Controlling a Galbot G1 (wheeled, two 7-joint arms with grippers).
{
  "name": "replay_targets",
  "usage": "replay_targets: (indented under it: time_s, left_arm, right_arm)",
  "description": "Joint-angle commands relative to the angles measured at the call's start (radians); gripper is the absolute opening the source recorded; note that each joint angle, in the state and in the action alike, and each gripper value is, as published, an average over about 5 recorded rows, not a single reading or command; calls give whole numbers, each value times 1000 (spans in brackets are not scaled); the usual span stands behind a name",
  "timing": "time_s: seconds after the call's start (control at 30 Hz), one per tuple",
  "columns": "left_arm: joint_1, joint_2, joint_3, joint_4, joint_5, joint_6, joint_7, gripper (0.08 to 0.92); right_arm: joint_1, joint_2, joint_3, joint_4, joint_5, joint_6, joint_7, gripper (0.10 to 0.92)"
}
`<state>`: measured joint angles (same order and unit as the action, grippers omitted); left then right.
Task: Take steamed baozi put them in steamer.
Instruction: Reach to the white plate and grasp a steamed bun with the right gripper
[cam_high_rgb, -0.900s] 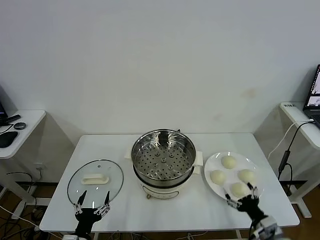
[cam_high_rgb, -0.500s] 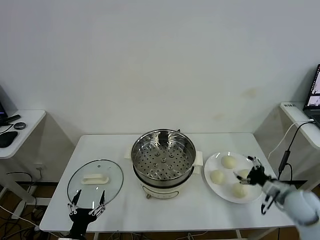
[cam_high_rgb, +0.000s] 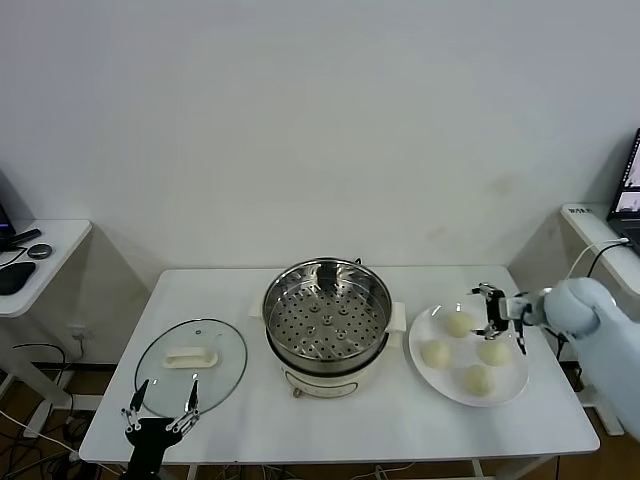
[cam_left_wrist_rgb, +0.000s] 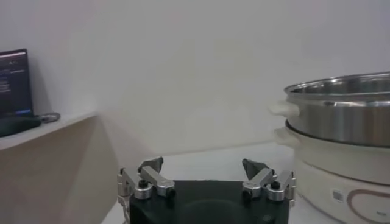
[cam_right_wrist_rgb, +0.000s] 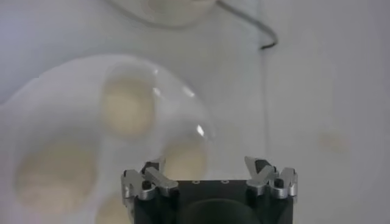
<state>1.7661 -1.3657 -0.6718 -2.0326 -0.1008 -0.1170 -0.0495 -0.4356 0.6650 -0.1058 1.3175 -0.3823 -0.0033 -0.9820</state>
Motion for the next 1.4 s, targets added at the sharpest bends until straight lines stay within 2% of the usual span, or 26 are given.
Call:
replay_targets:
  time_s: [0.03, 0.23, 0.57, 1.03, 1.4]
  left_arm:
    - [1, -9, -20, 6, 31, -11, -3, 823]
    - [6, -5, -30, 1, 32, -11, -4, 823]
    - [2, -5, -37, 2, 31, -11, -3, 823]
    - [-2, 0, -40, 5, 29, -10, -2, 823]
    - [7, 1, -40, -3, 28, -15, 1, 823]
  right_arm:
    - [353, 70, -363, -266, -3, 0, -170, 823]
    - [357, 160, -400, -348, 2, 3, -129, 823]
    - [369, 249, -394, -475, -89, 6, -97, 823]
    - [332, 273, -374, -505, -96, -4, -86, 819]
    - [312, 288, -360, -516, -107, -18, -70, 735]
